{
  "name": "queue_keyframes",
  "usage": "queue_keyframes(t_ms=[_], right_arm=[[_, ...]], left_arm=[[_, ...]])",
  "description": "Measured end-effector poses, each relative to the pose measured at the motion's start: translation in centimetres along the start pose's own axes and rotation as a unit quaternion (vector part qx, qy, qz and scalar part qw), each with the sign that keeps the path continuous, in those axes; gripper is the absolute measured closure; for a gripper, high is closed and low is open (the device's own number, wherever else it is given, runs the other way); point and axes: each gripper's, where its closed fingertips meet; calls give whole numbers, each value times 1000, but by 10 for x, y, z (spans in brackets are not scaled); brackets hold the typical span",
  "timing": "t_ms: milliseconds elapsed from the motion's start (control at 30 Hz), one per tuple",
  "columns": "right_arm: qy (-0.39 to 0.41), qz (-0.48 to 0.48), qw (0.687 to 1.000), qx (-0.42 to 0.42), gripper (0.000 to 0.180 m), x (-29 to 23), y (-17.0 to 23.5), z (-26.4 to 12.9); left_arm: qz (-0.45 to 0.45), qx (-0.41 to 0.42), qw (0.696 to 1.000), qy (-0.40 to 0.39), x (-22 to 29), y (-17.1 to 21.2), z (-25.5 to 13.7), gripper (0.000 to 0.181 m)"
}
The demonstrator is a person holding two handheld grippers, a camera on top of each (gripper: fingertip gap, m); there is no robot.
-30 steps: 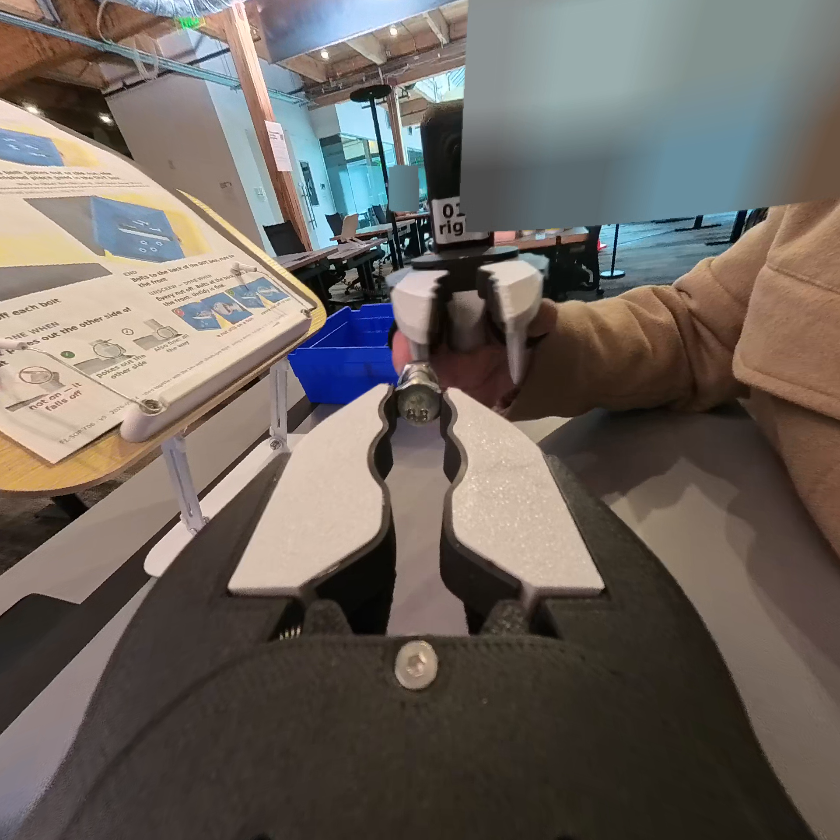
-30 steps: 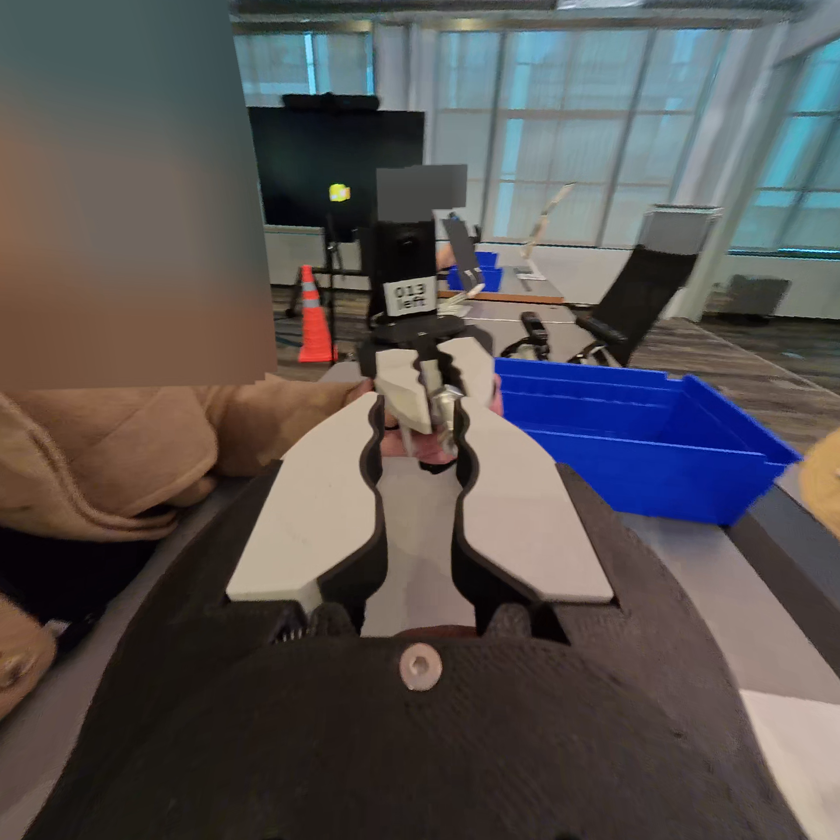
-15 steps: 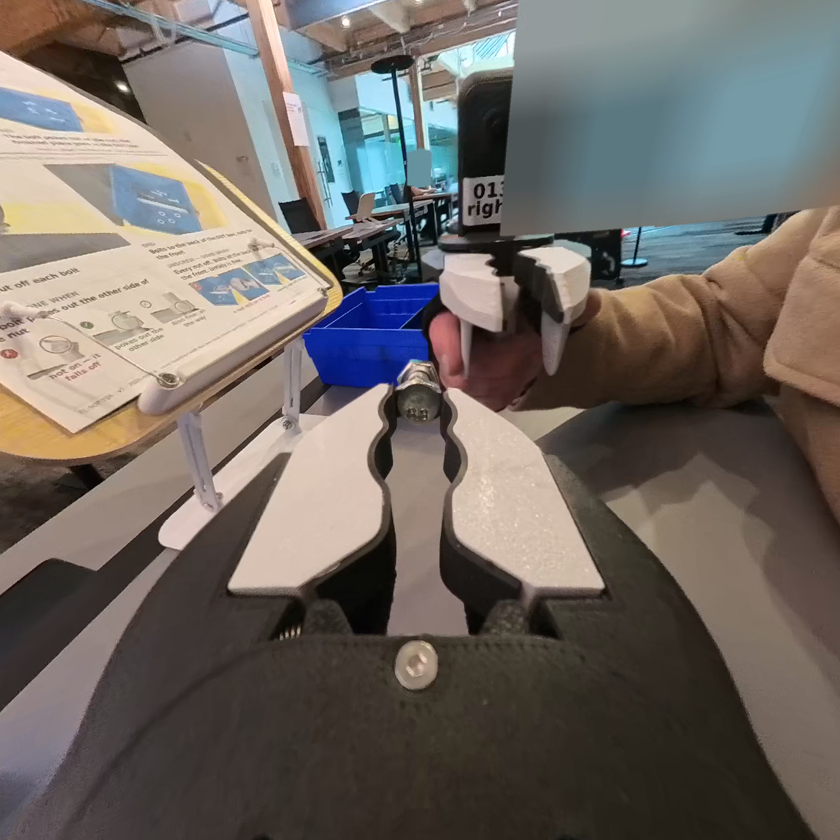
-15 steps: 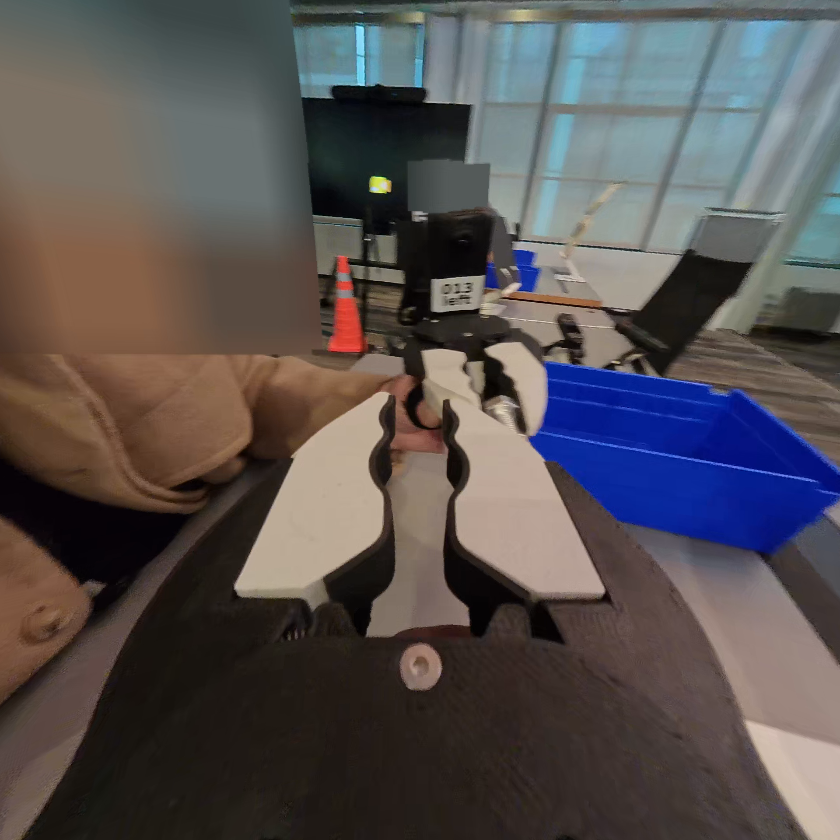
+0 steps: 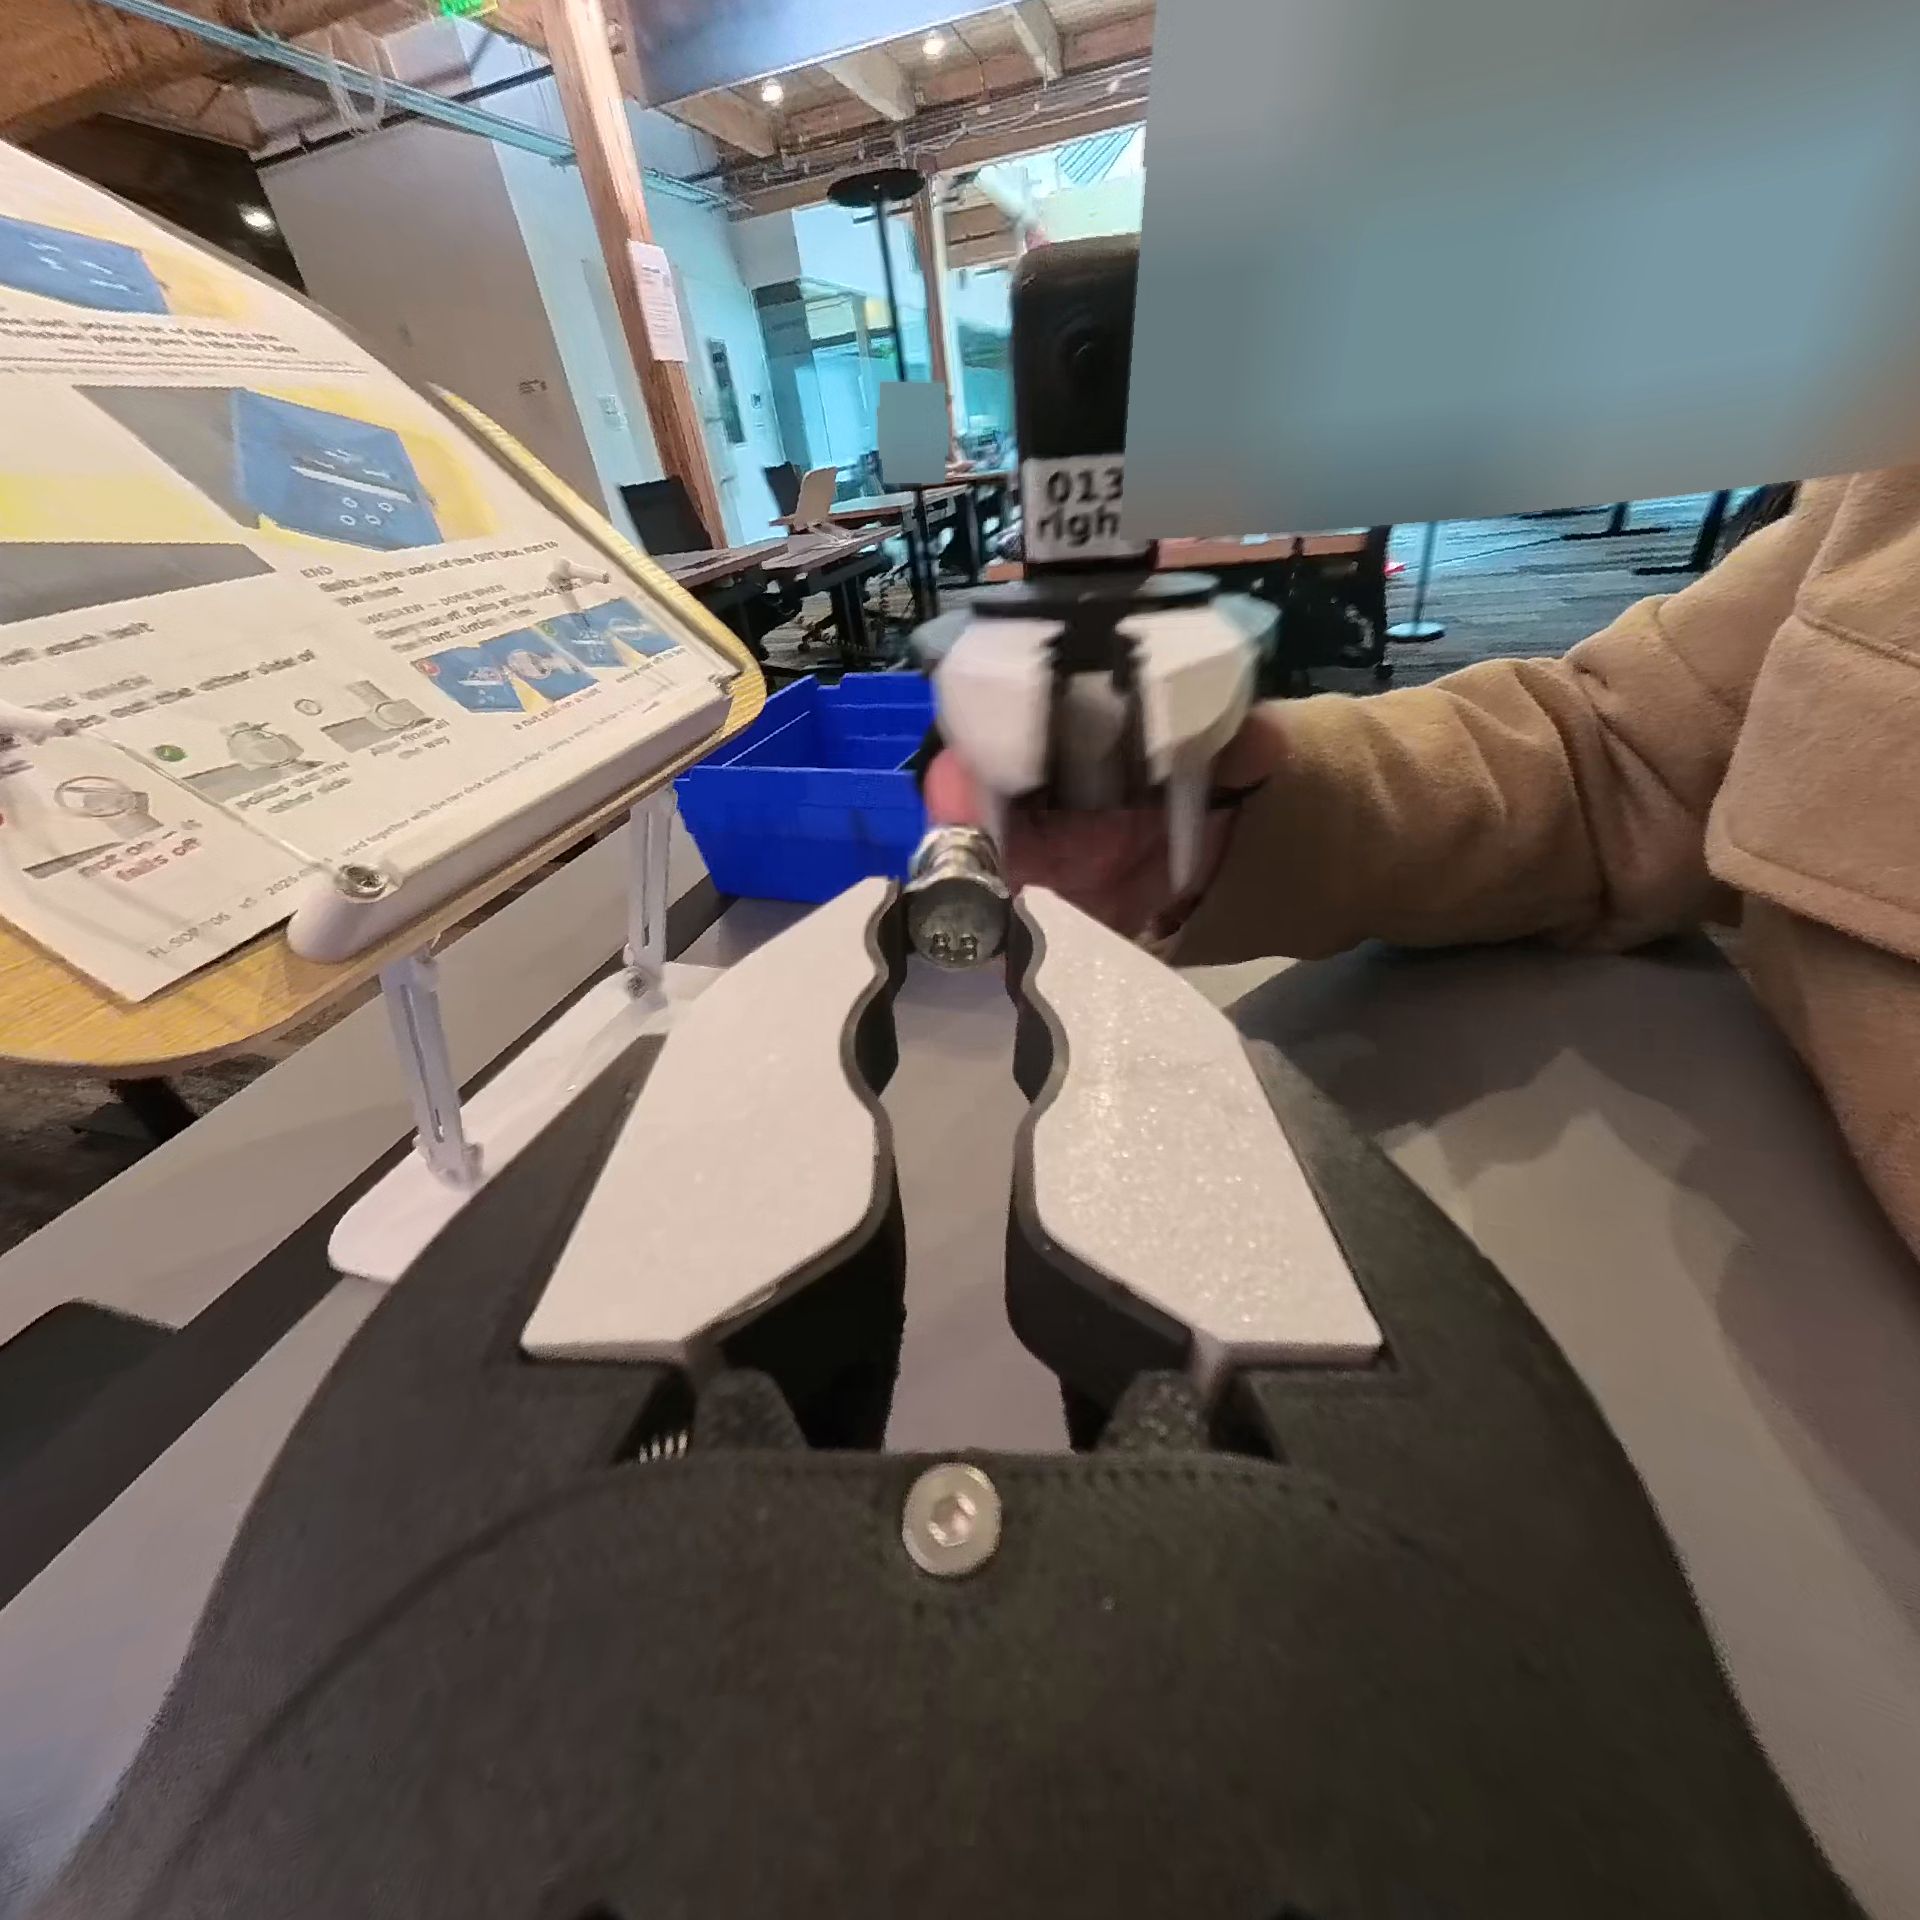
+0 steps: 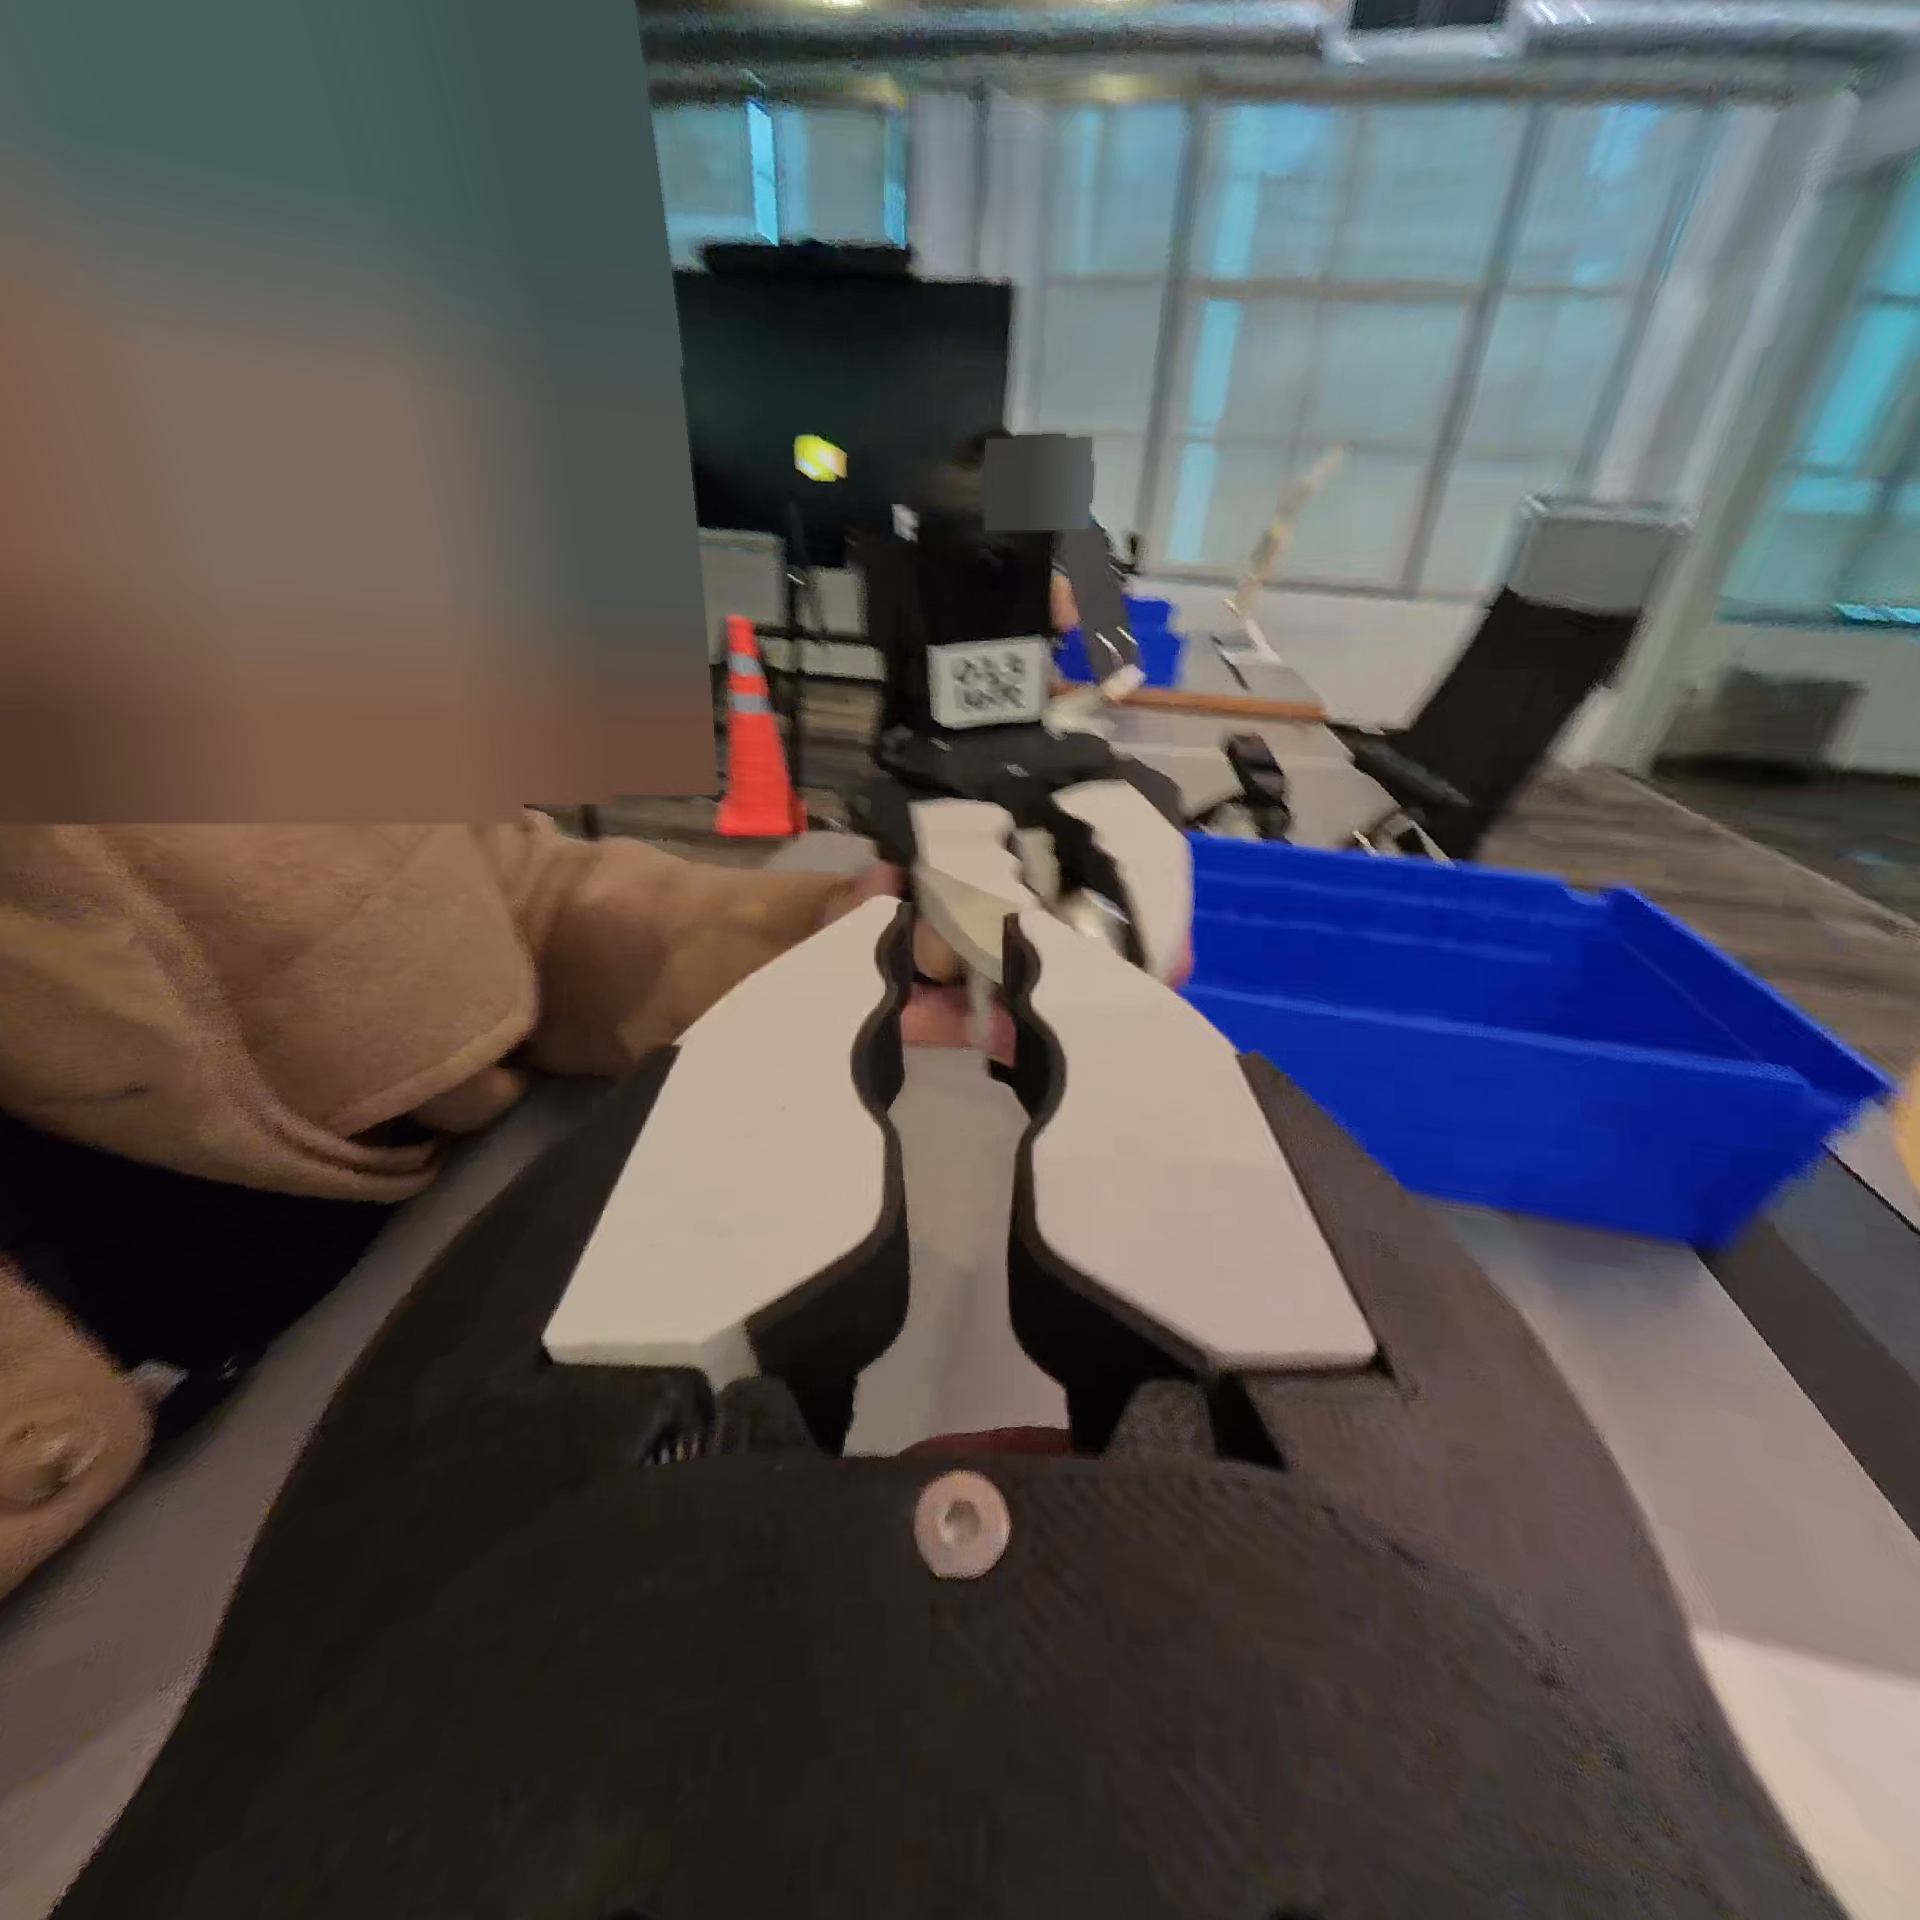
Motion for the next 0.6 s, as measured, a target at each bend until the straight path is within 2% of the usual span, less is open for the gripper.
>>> queue_keyframes(t_ms=[67,133,233,500,533,567,600], right_arm=[[-26,-14,1000,7,164,-10,-7,-1],[18,-25,999,-7,153,2,-6,-3],[51,7,999,-14,140,18,3,-5],[44,15,998,-35,137,16,15,3],[39,11,999,-26,139,14,12,3],[18,2,1000,-11,158,6,7,1],[-10,-4,1000,3,164,-3,1,0]], left_arm=[[-2,-6,1000,-2,-2,3,0,164],[-13,5,1000,3,-1,0,-1,164],[-11,7,1000,9,1,-1,-1,163],[-13,9,1000,10,1,-1,0,163],[-12,9,1000,11,2,-1,0,163],[-10,8,1000,10,2,-1,0,163],[-9,4,1000,3,0,0,0,163]])
Point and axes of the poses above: each gripper's, where its closed fingertips meet, z out along the fingers, y out of its underside, x = y × z across the jaws, and after that the axes turned 6 degrees about -y, right-handed
